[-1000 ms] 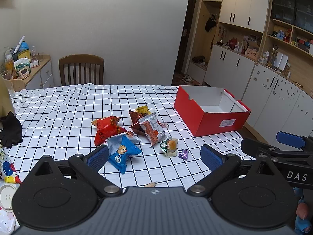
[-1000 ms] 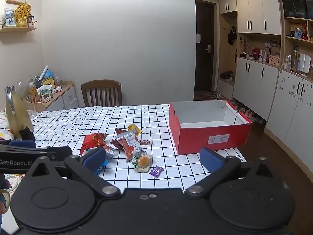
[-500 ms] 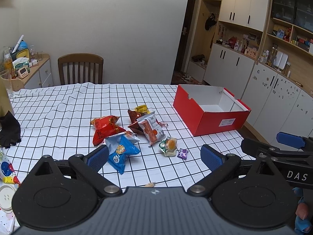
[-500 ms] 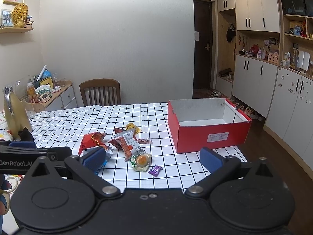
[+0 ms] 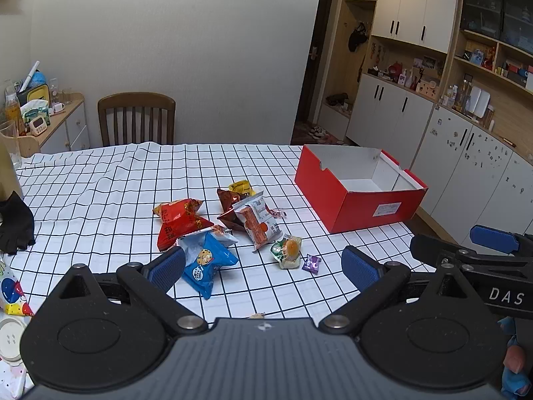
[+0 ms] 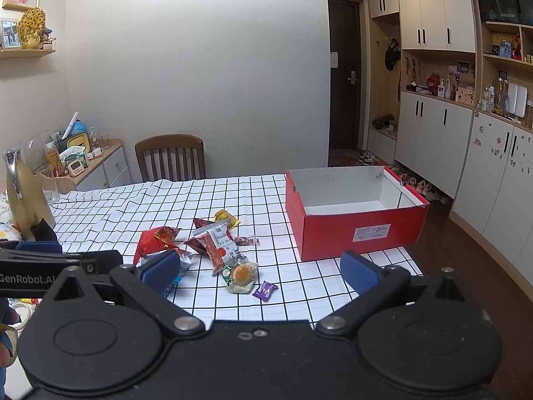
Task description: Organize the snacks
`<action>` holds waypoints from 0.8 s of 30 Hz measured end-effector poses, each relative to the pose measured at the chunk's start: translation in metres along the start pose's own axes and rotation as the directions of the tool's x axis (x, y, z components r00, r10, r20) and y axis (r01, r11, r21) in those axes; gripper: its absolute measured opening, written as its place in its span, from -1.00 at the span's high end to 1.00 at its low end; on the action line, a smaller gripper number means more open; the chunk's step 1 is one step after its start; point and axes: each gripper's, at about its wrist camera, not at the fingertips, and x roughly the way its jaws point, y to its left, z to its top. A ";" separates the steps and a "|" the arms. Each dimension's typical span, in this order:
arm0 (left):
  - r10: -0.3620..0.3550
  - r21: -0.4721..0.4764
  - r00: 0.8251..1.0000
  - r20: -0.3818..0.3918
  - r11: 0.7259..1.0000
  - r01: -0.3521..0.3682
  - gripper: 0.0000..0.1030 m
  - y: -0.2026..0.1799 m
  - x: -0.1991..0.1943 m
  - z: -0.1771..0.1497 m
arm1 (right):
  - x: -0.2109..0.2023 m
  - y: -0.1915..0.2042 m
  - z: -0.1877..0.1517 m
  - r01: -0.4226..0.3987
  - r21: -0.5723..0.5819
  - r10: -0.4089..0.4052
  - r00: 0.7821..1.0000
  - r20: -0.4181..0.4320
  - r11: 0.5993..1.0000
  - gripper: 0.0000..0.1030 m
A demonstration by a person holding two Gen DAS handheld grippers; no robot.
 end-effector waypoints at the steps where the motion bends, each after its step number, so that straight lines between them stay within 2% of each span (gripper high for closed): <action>1: 0.000 -0.001 1.000 -0.001 1.000 0.000 -0.95 0.000 0.000 0.000 | 0.000 0.000 0.000 0.000 -0.001 0.000 1.000 0.007 1.000 -0.99; 8: -0.003 0.000 1.000 -0.013 1.000 0.003 -0.96 0.000 0.005 0.000 | 0.001 -0.003 0.002 -0.031 0.043 0.029 0.999 0.043 0.999 -0.99; 13: 0.032 0.004 0.999 -0.043 0.999 -0.032 -0.96 0.004 0.017 0.003 | 0.007 -0.004 0.005 -0.033 0.019 0.032 0.999 0.034 0.999 -0.99; 21: 0.088 -0.106 0.987 -0.134 0.989 -0.102 -0.96 0.026 0.060 0.005 | 0.048 -0.010 0.006 -0.075 -0.059 0.074 0.997 -0.021 0.995 -0.99; 24: 0.112 -0.136 0.980 -0.166 0.982 -0.135 -0.96 0.031 0.081 0.004 | 0.071 -0.013 0.001 -0.098 -0.106 0.090 0.993 -0.078 0.990 -0.97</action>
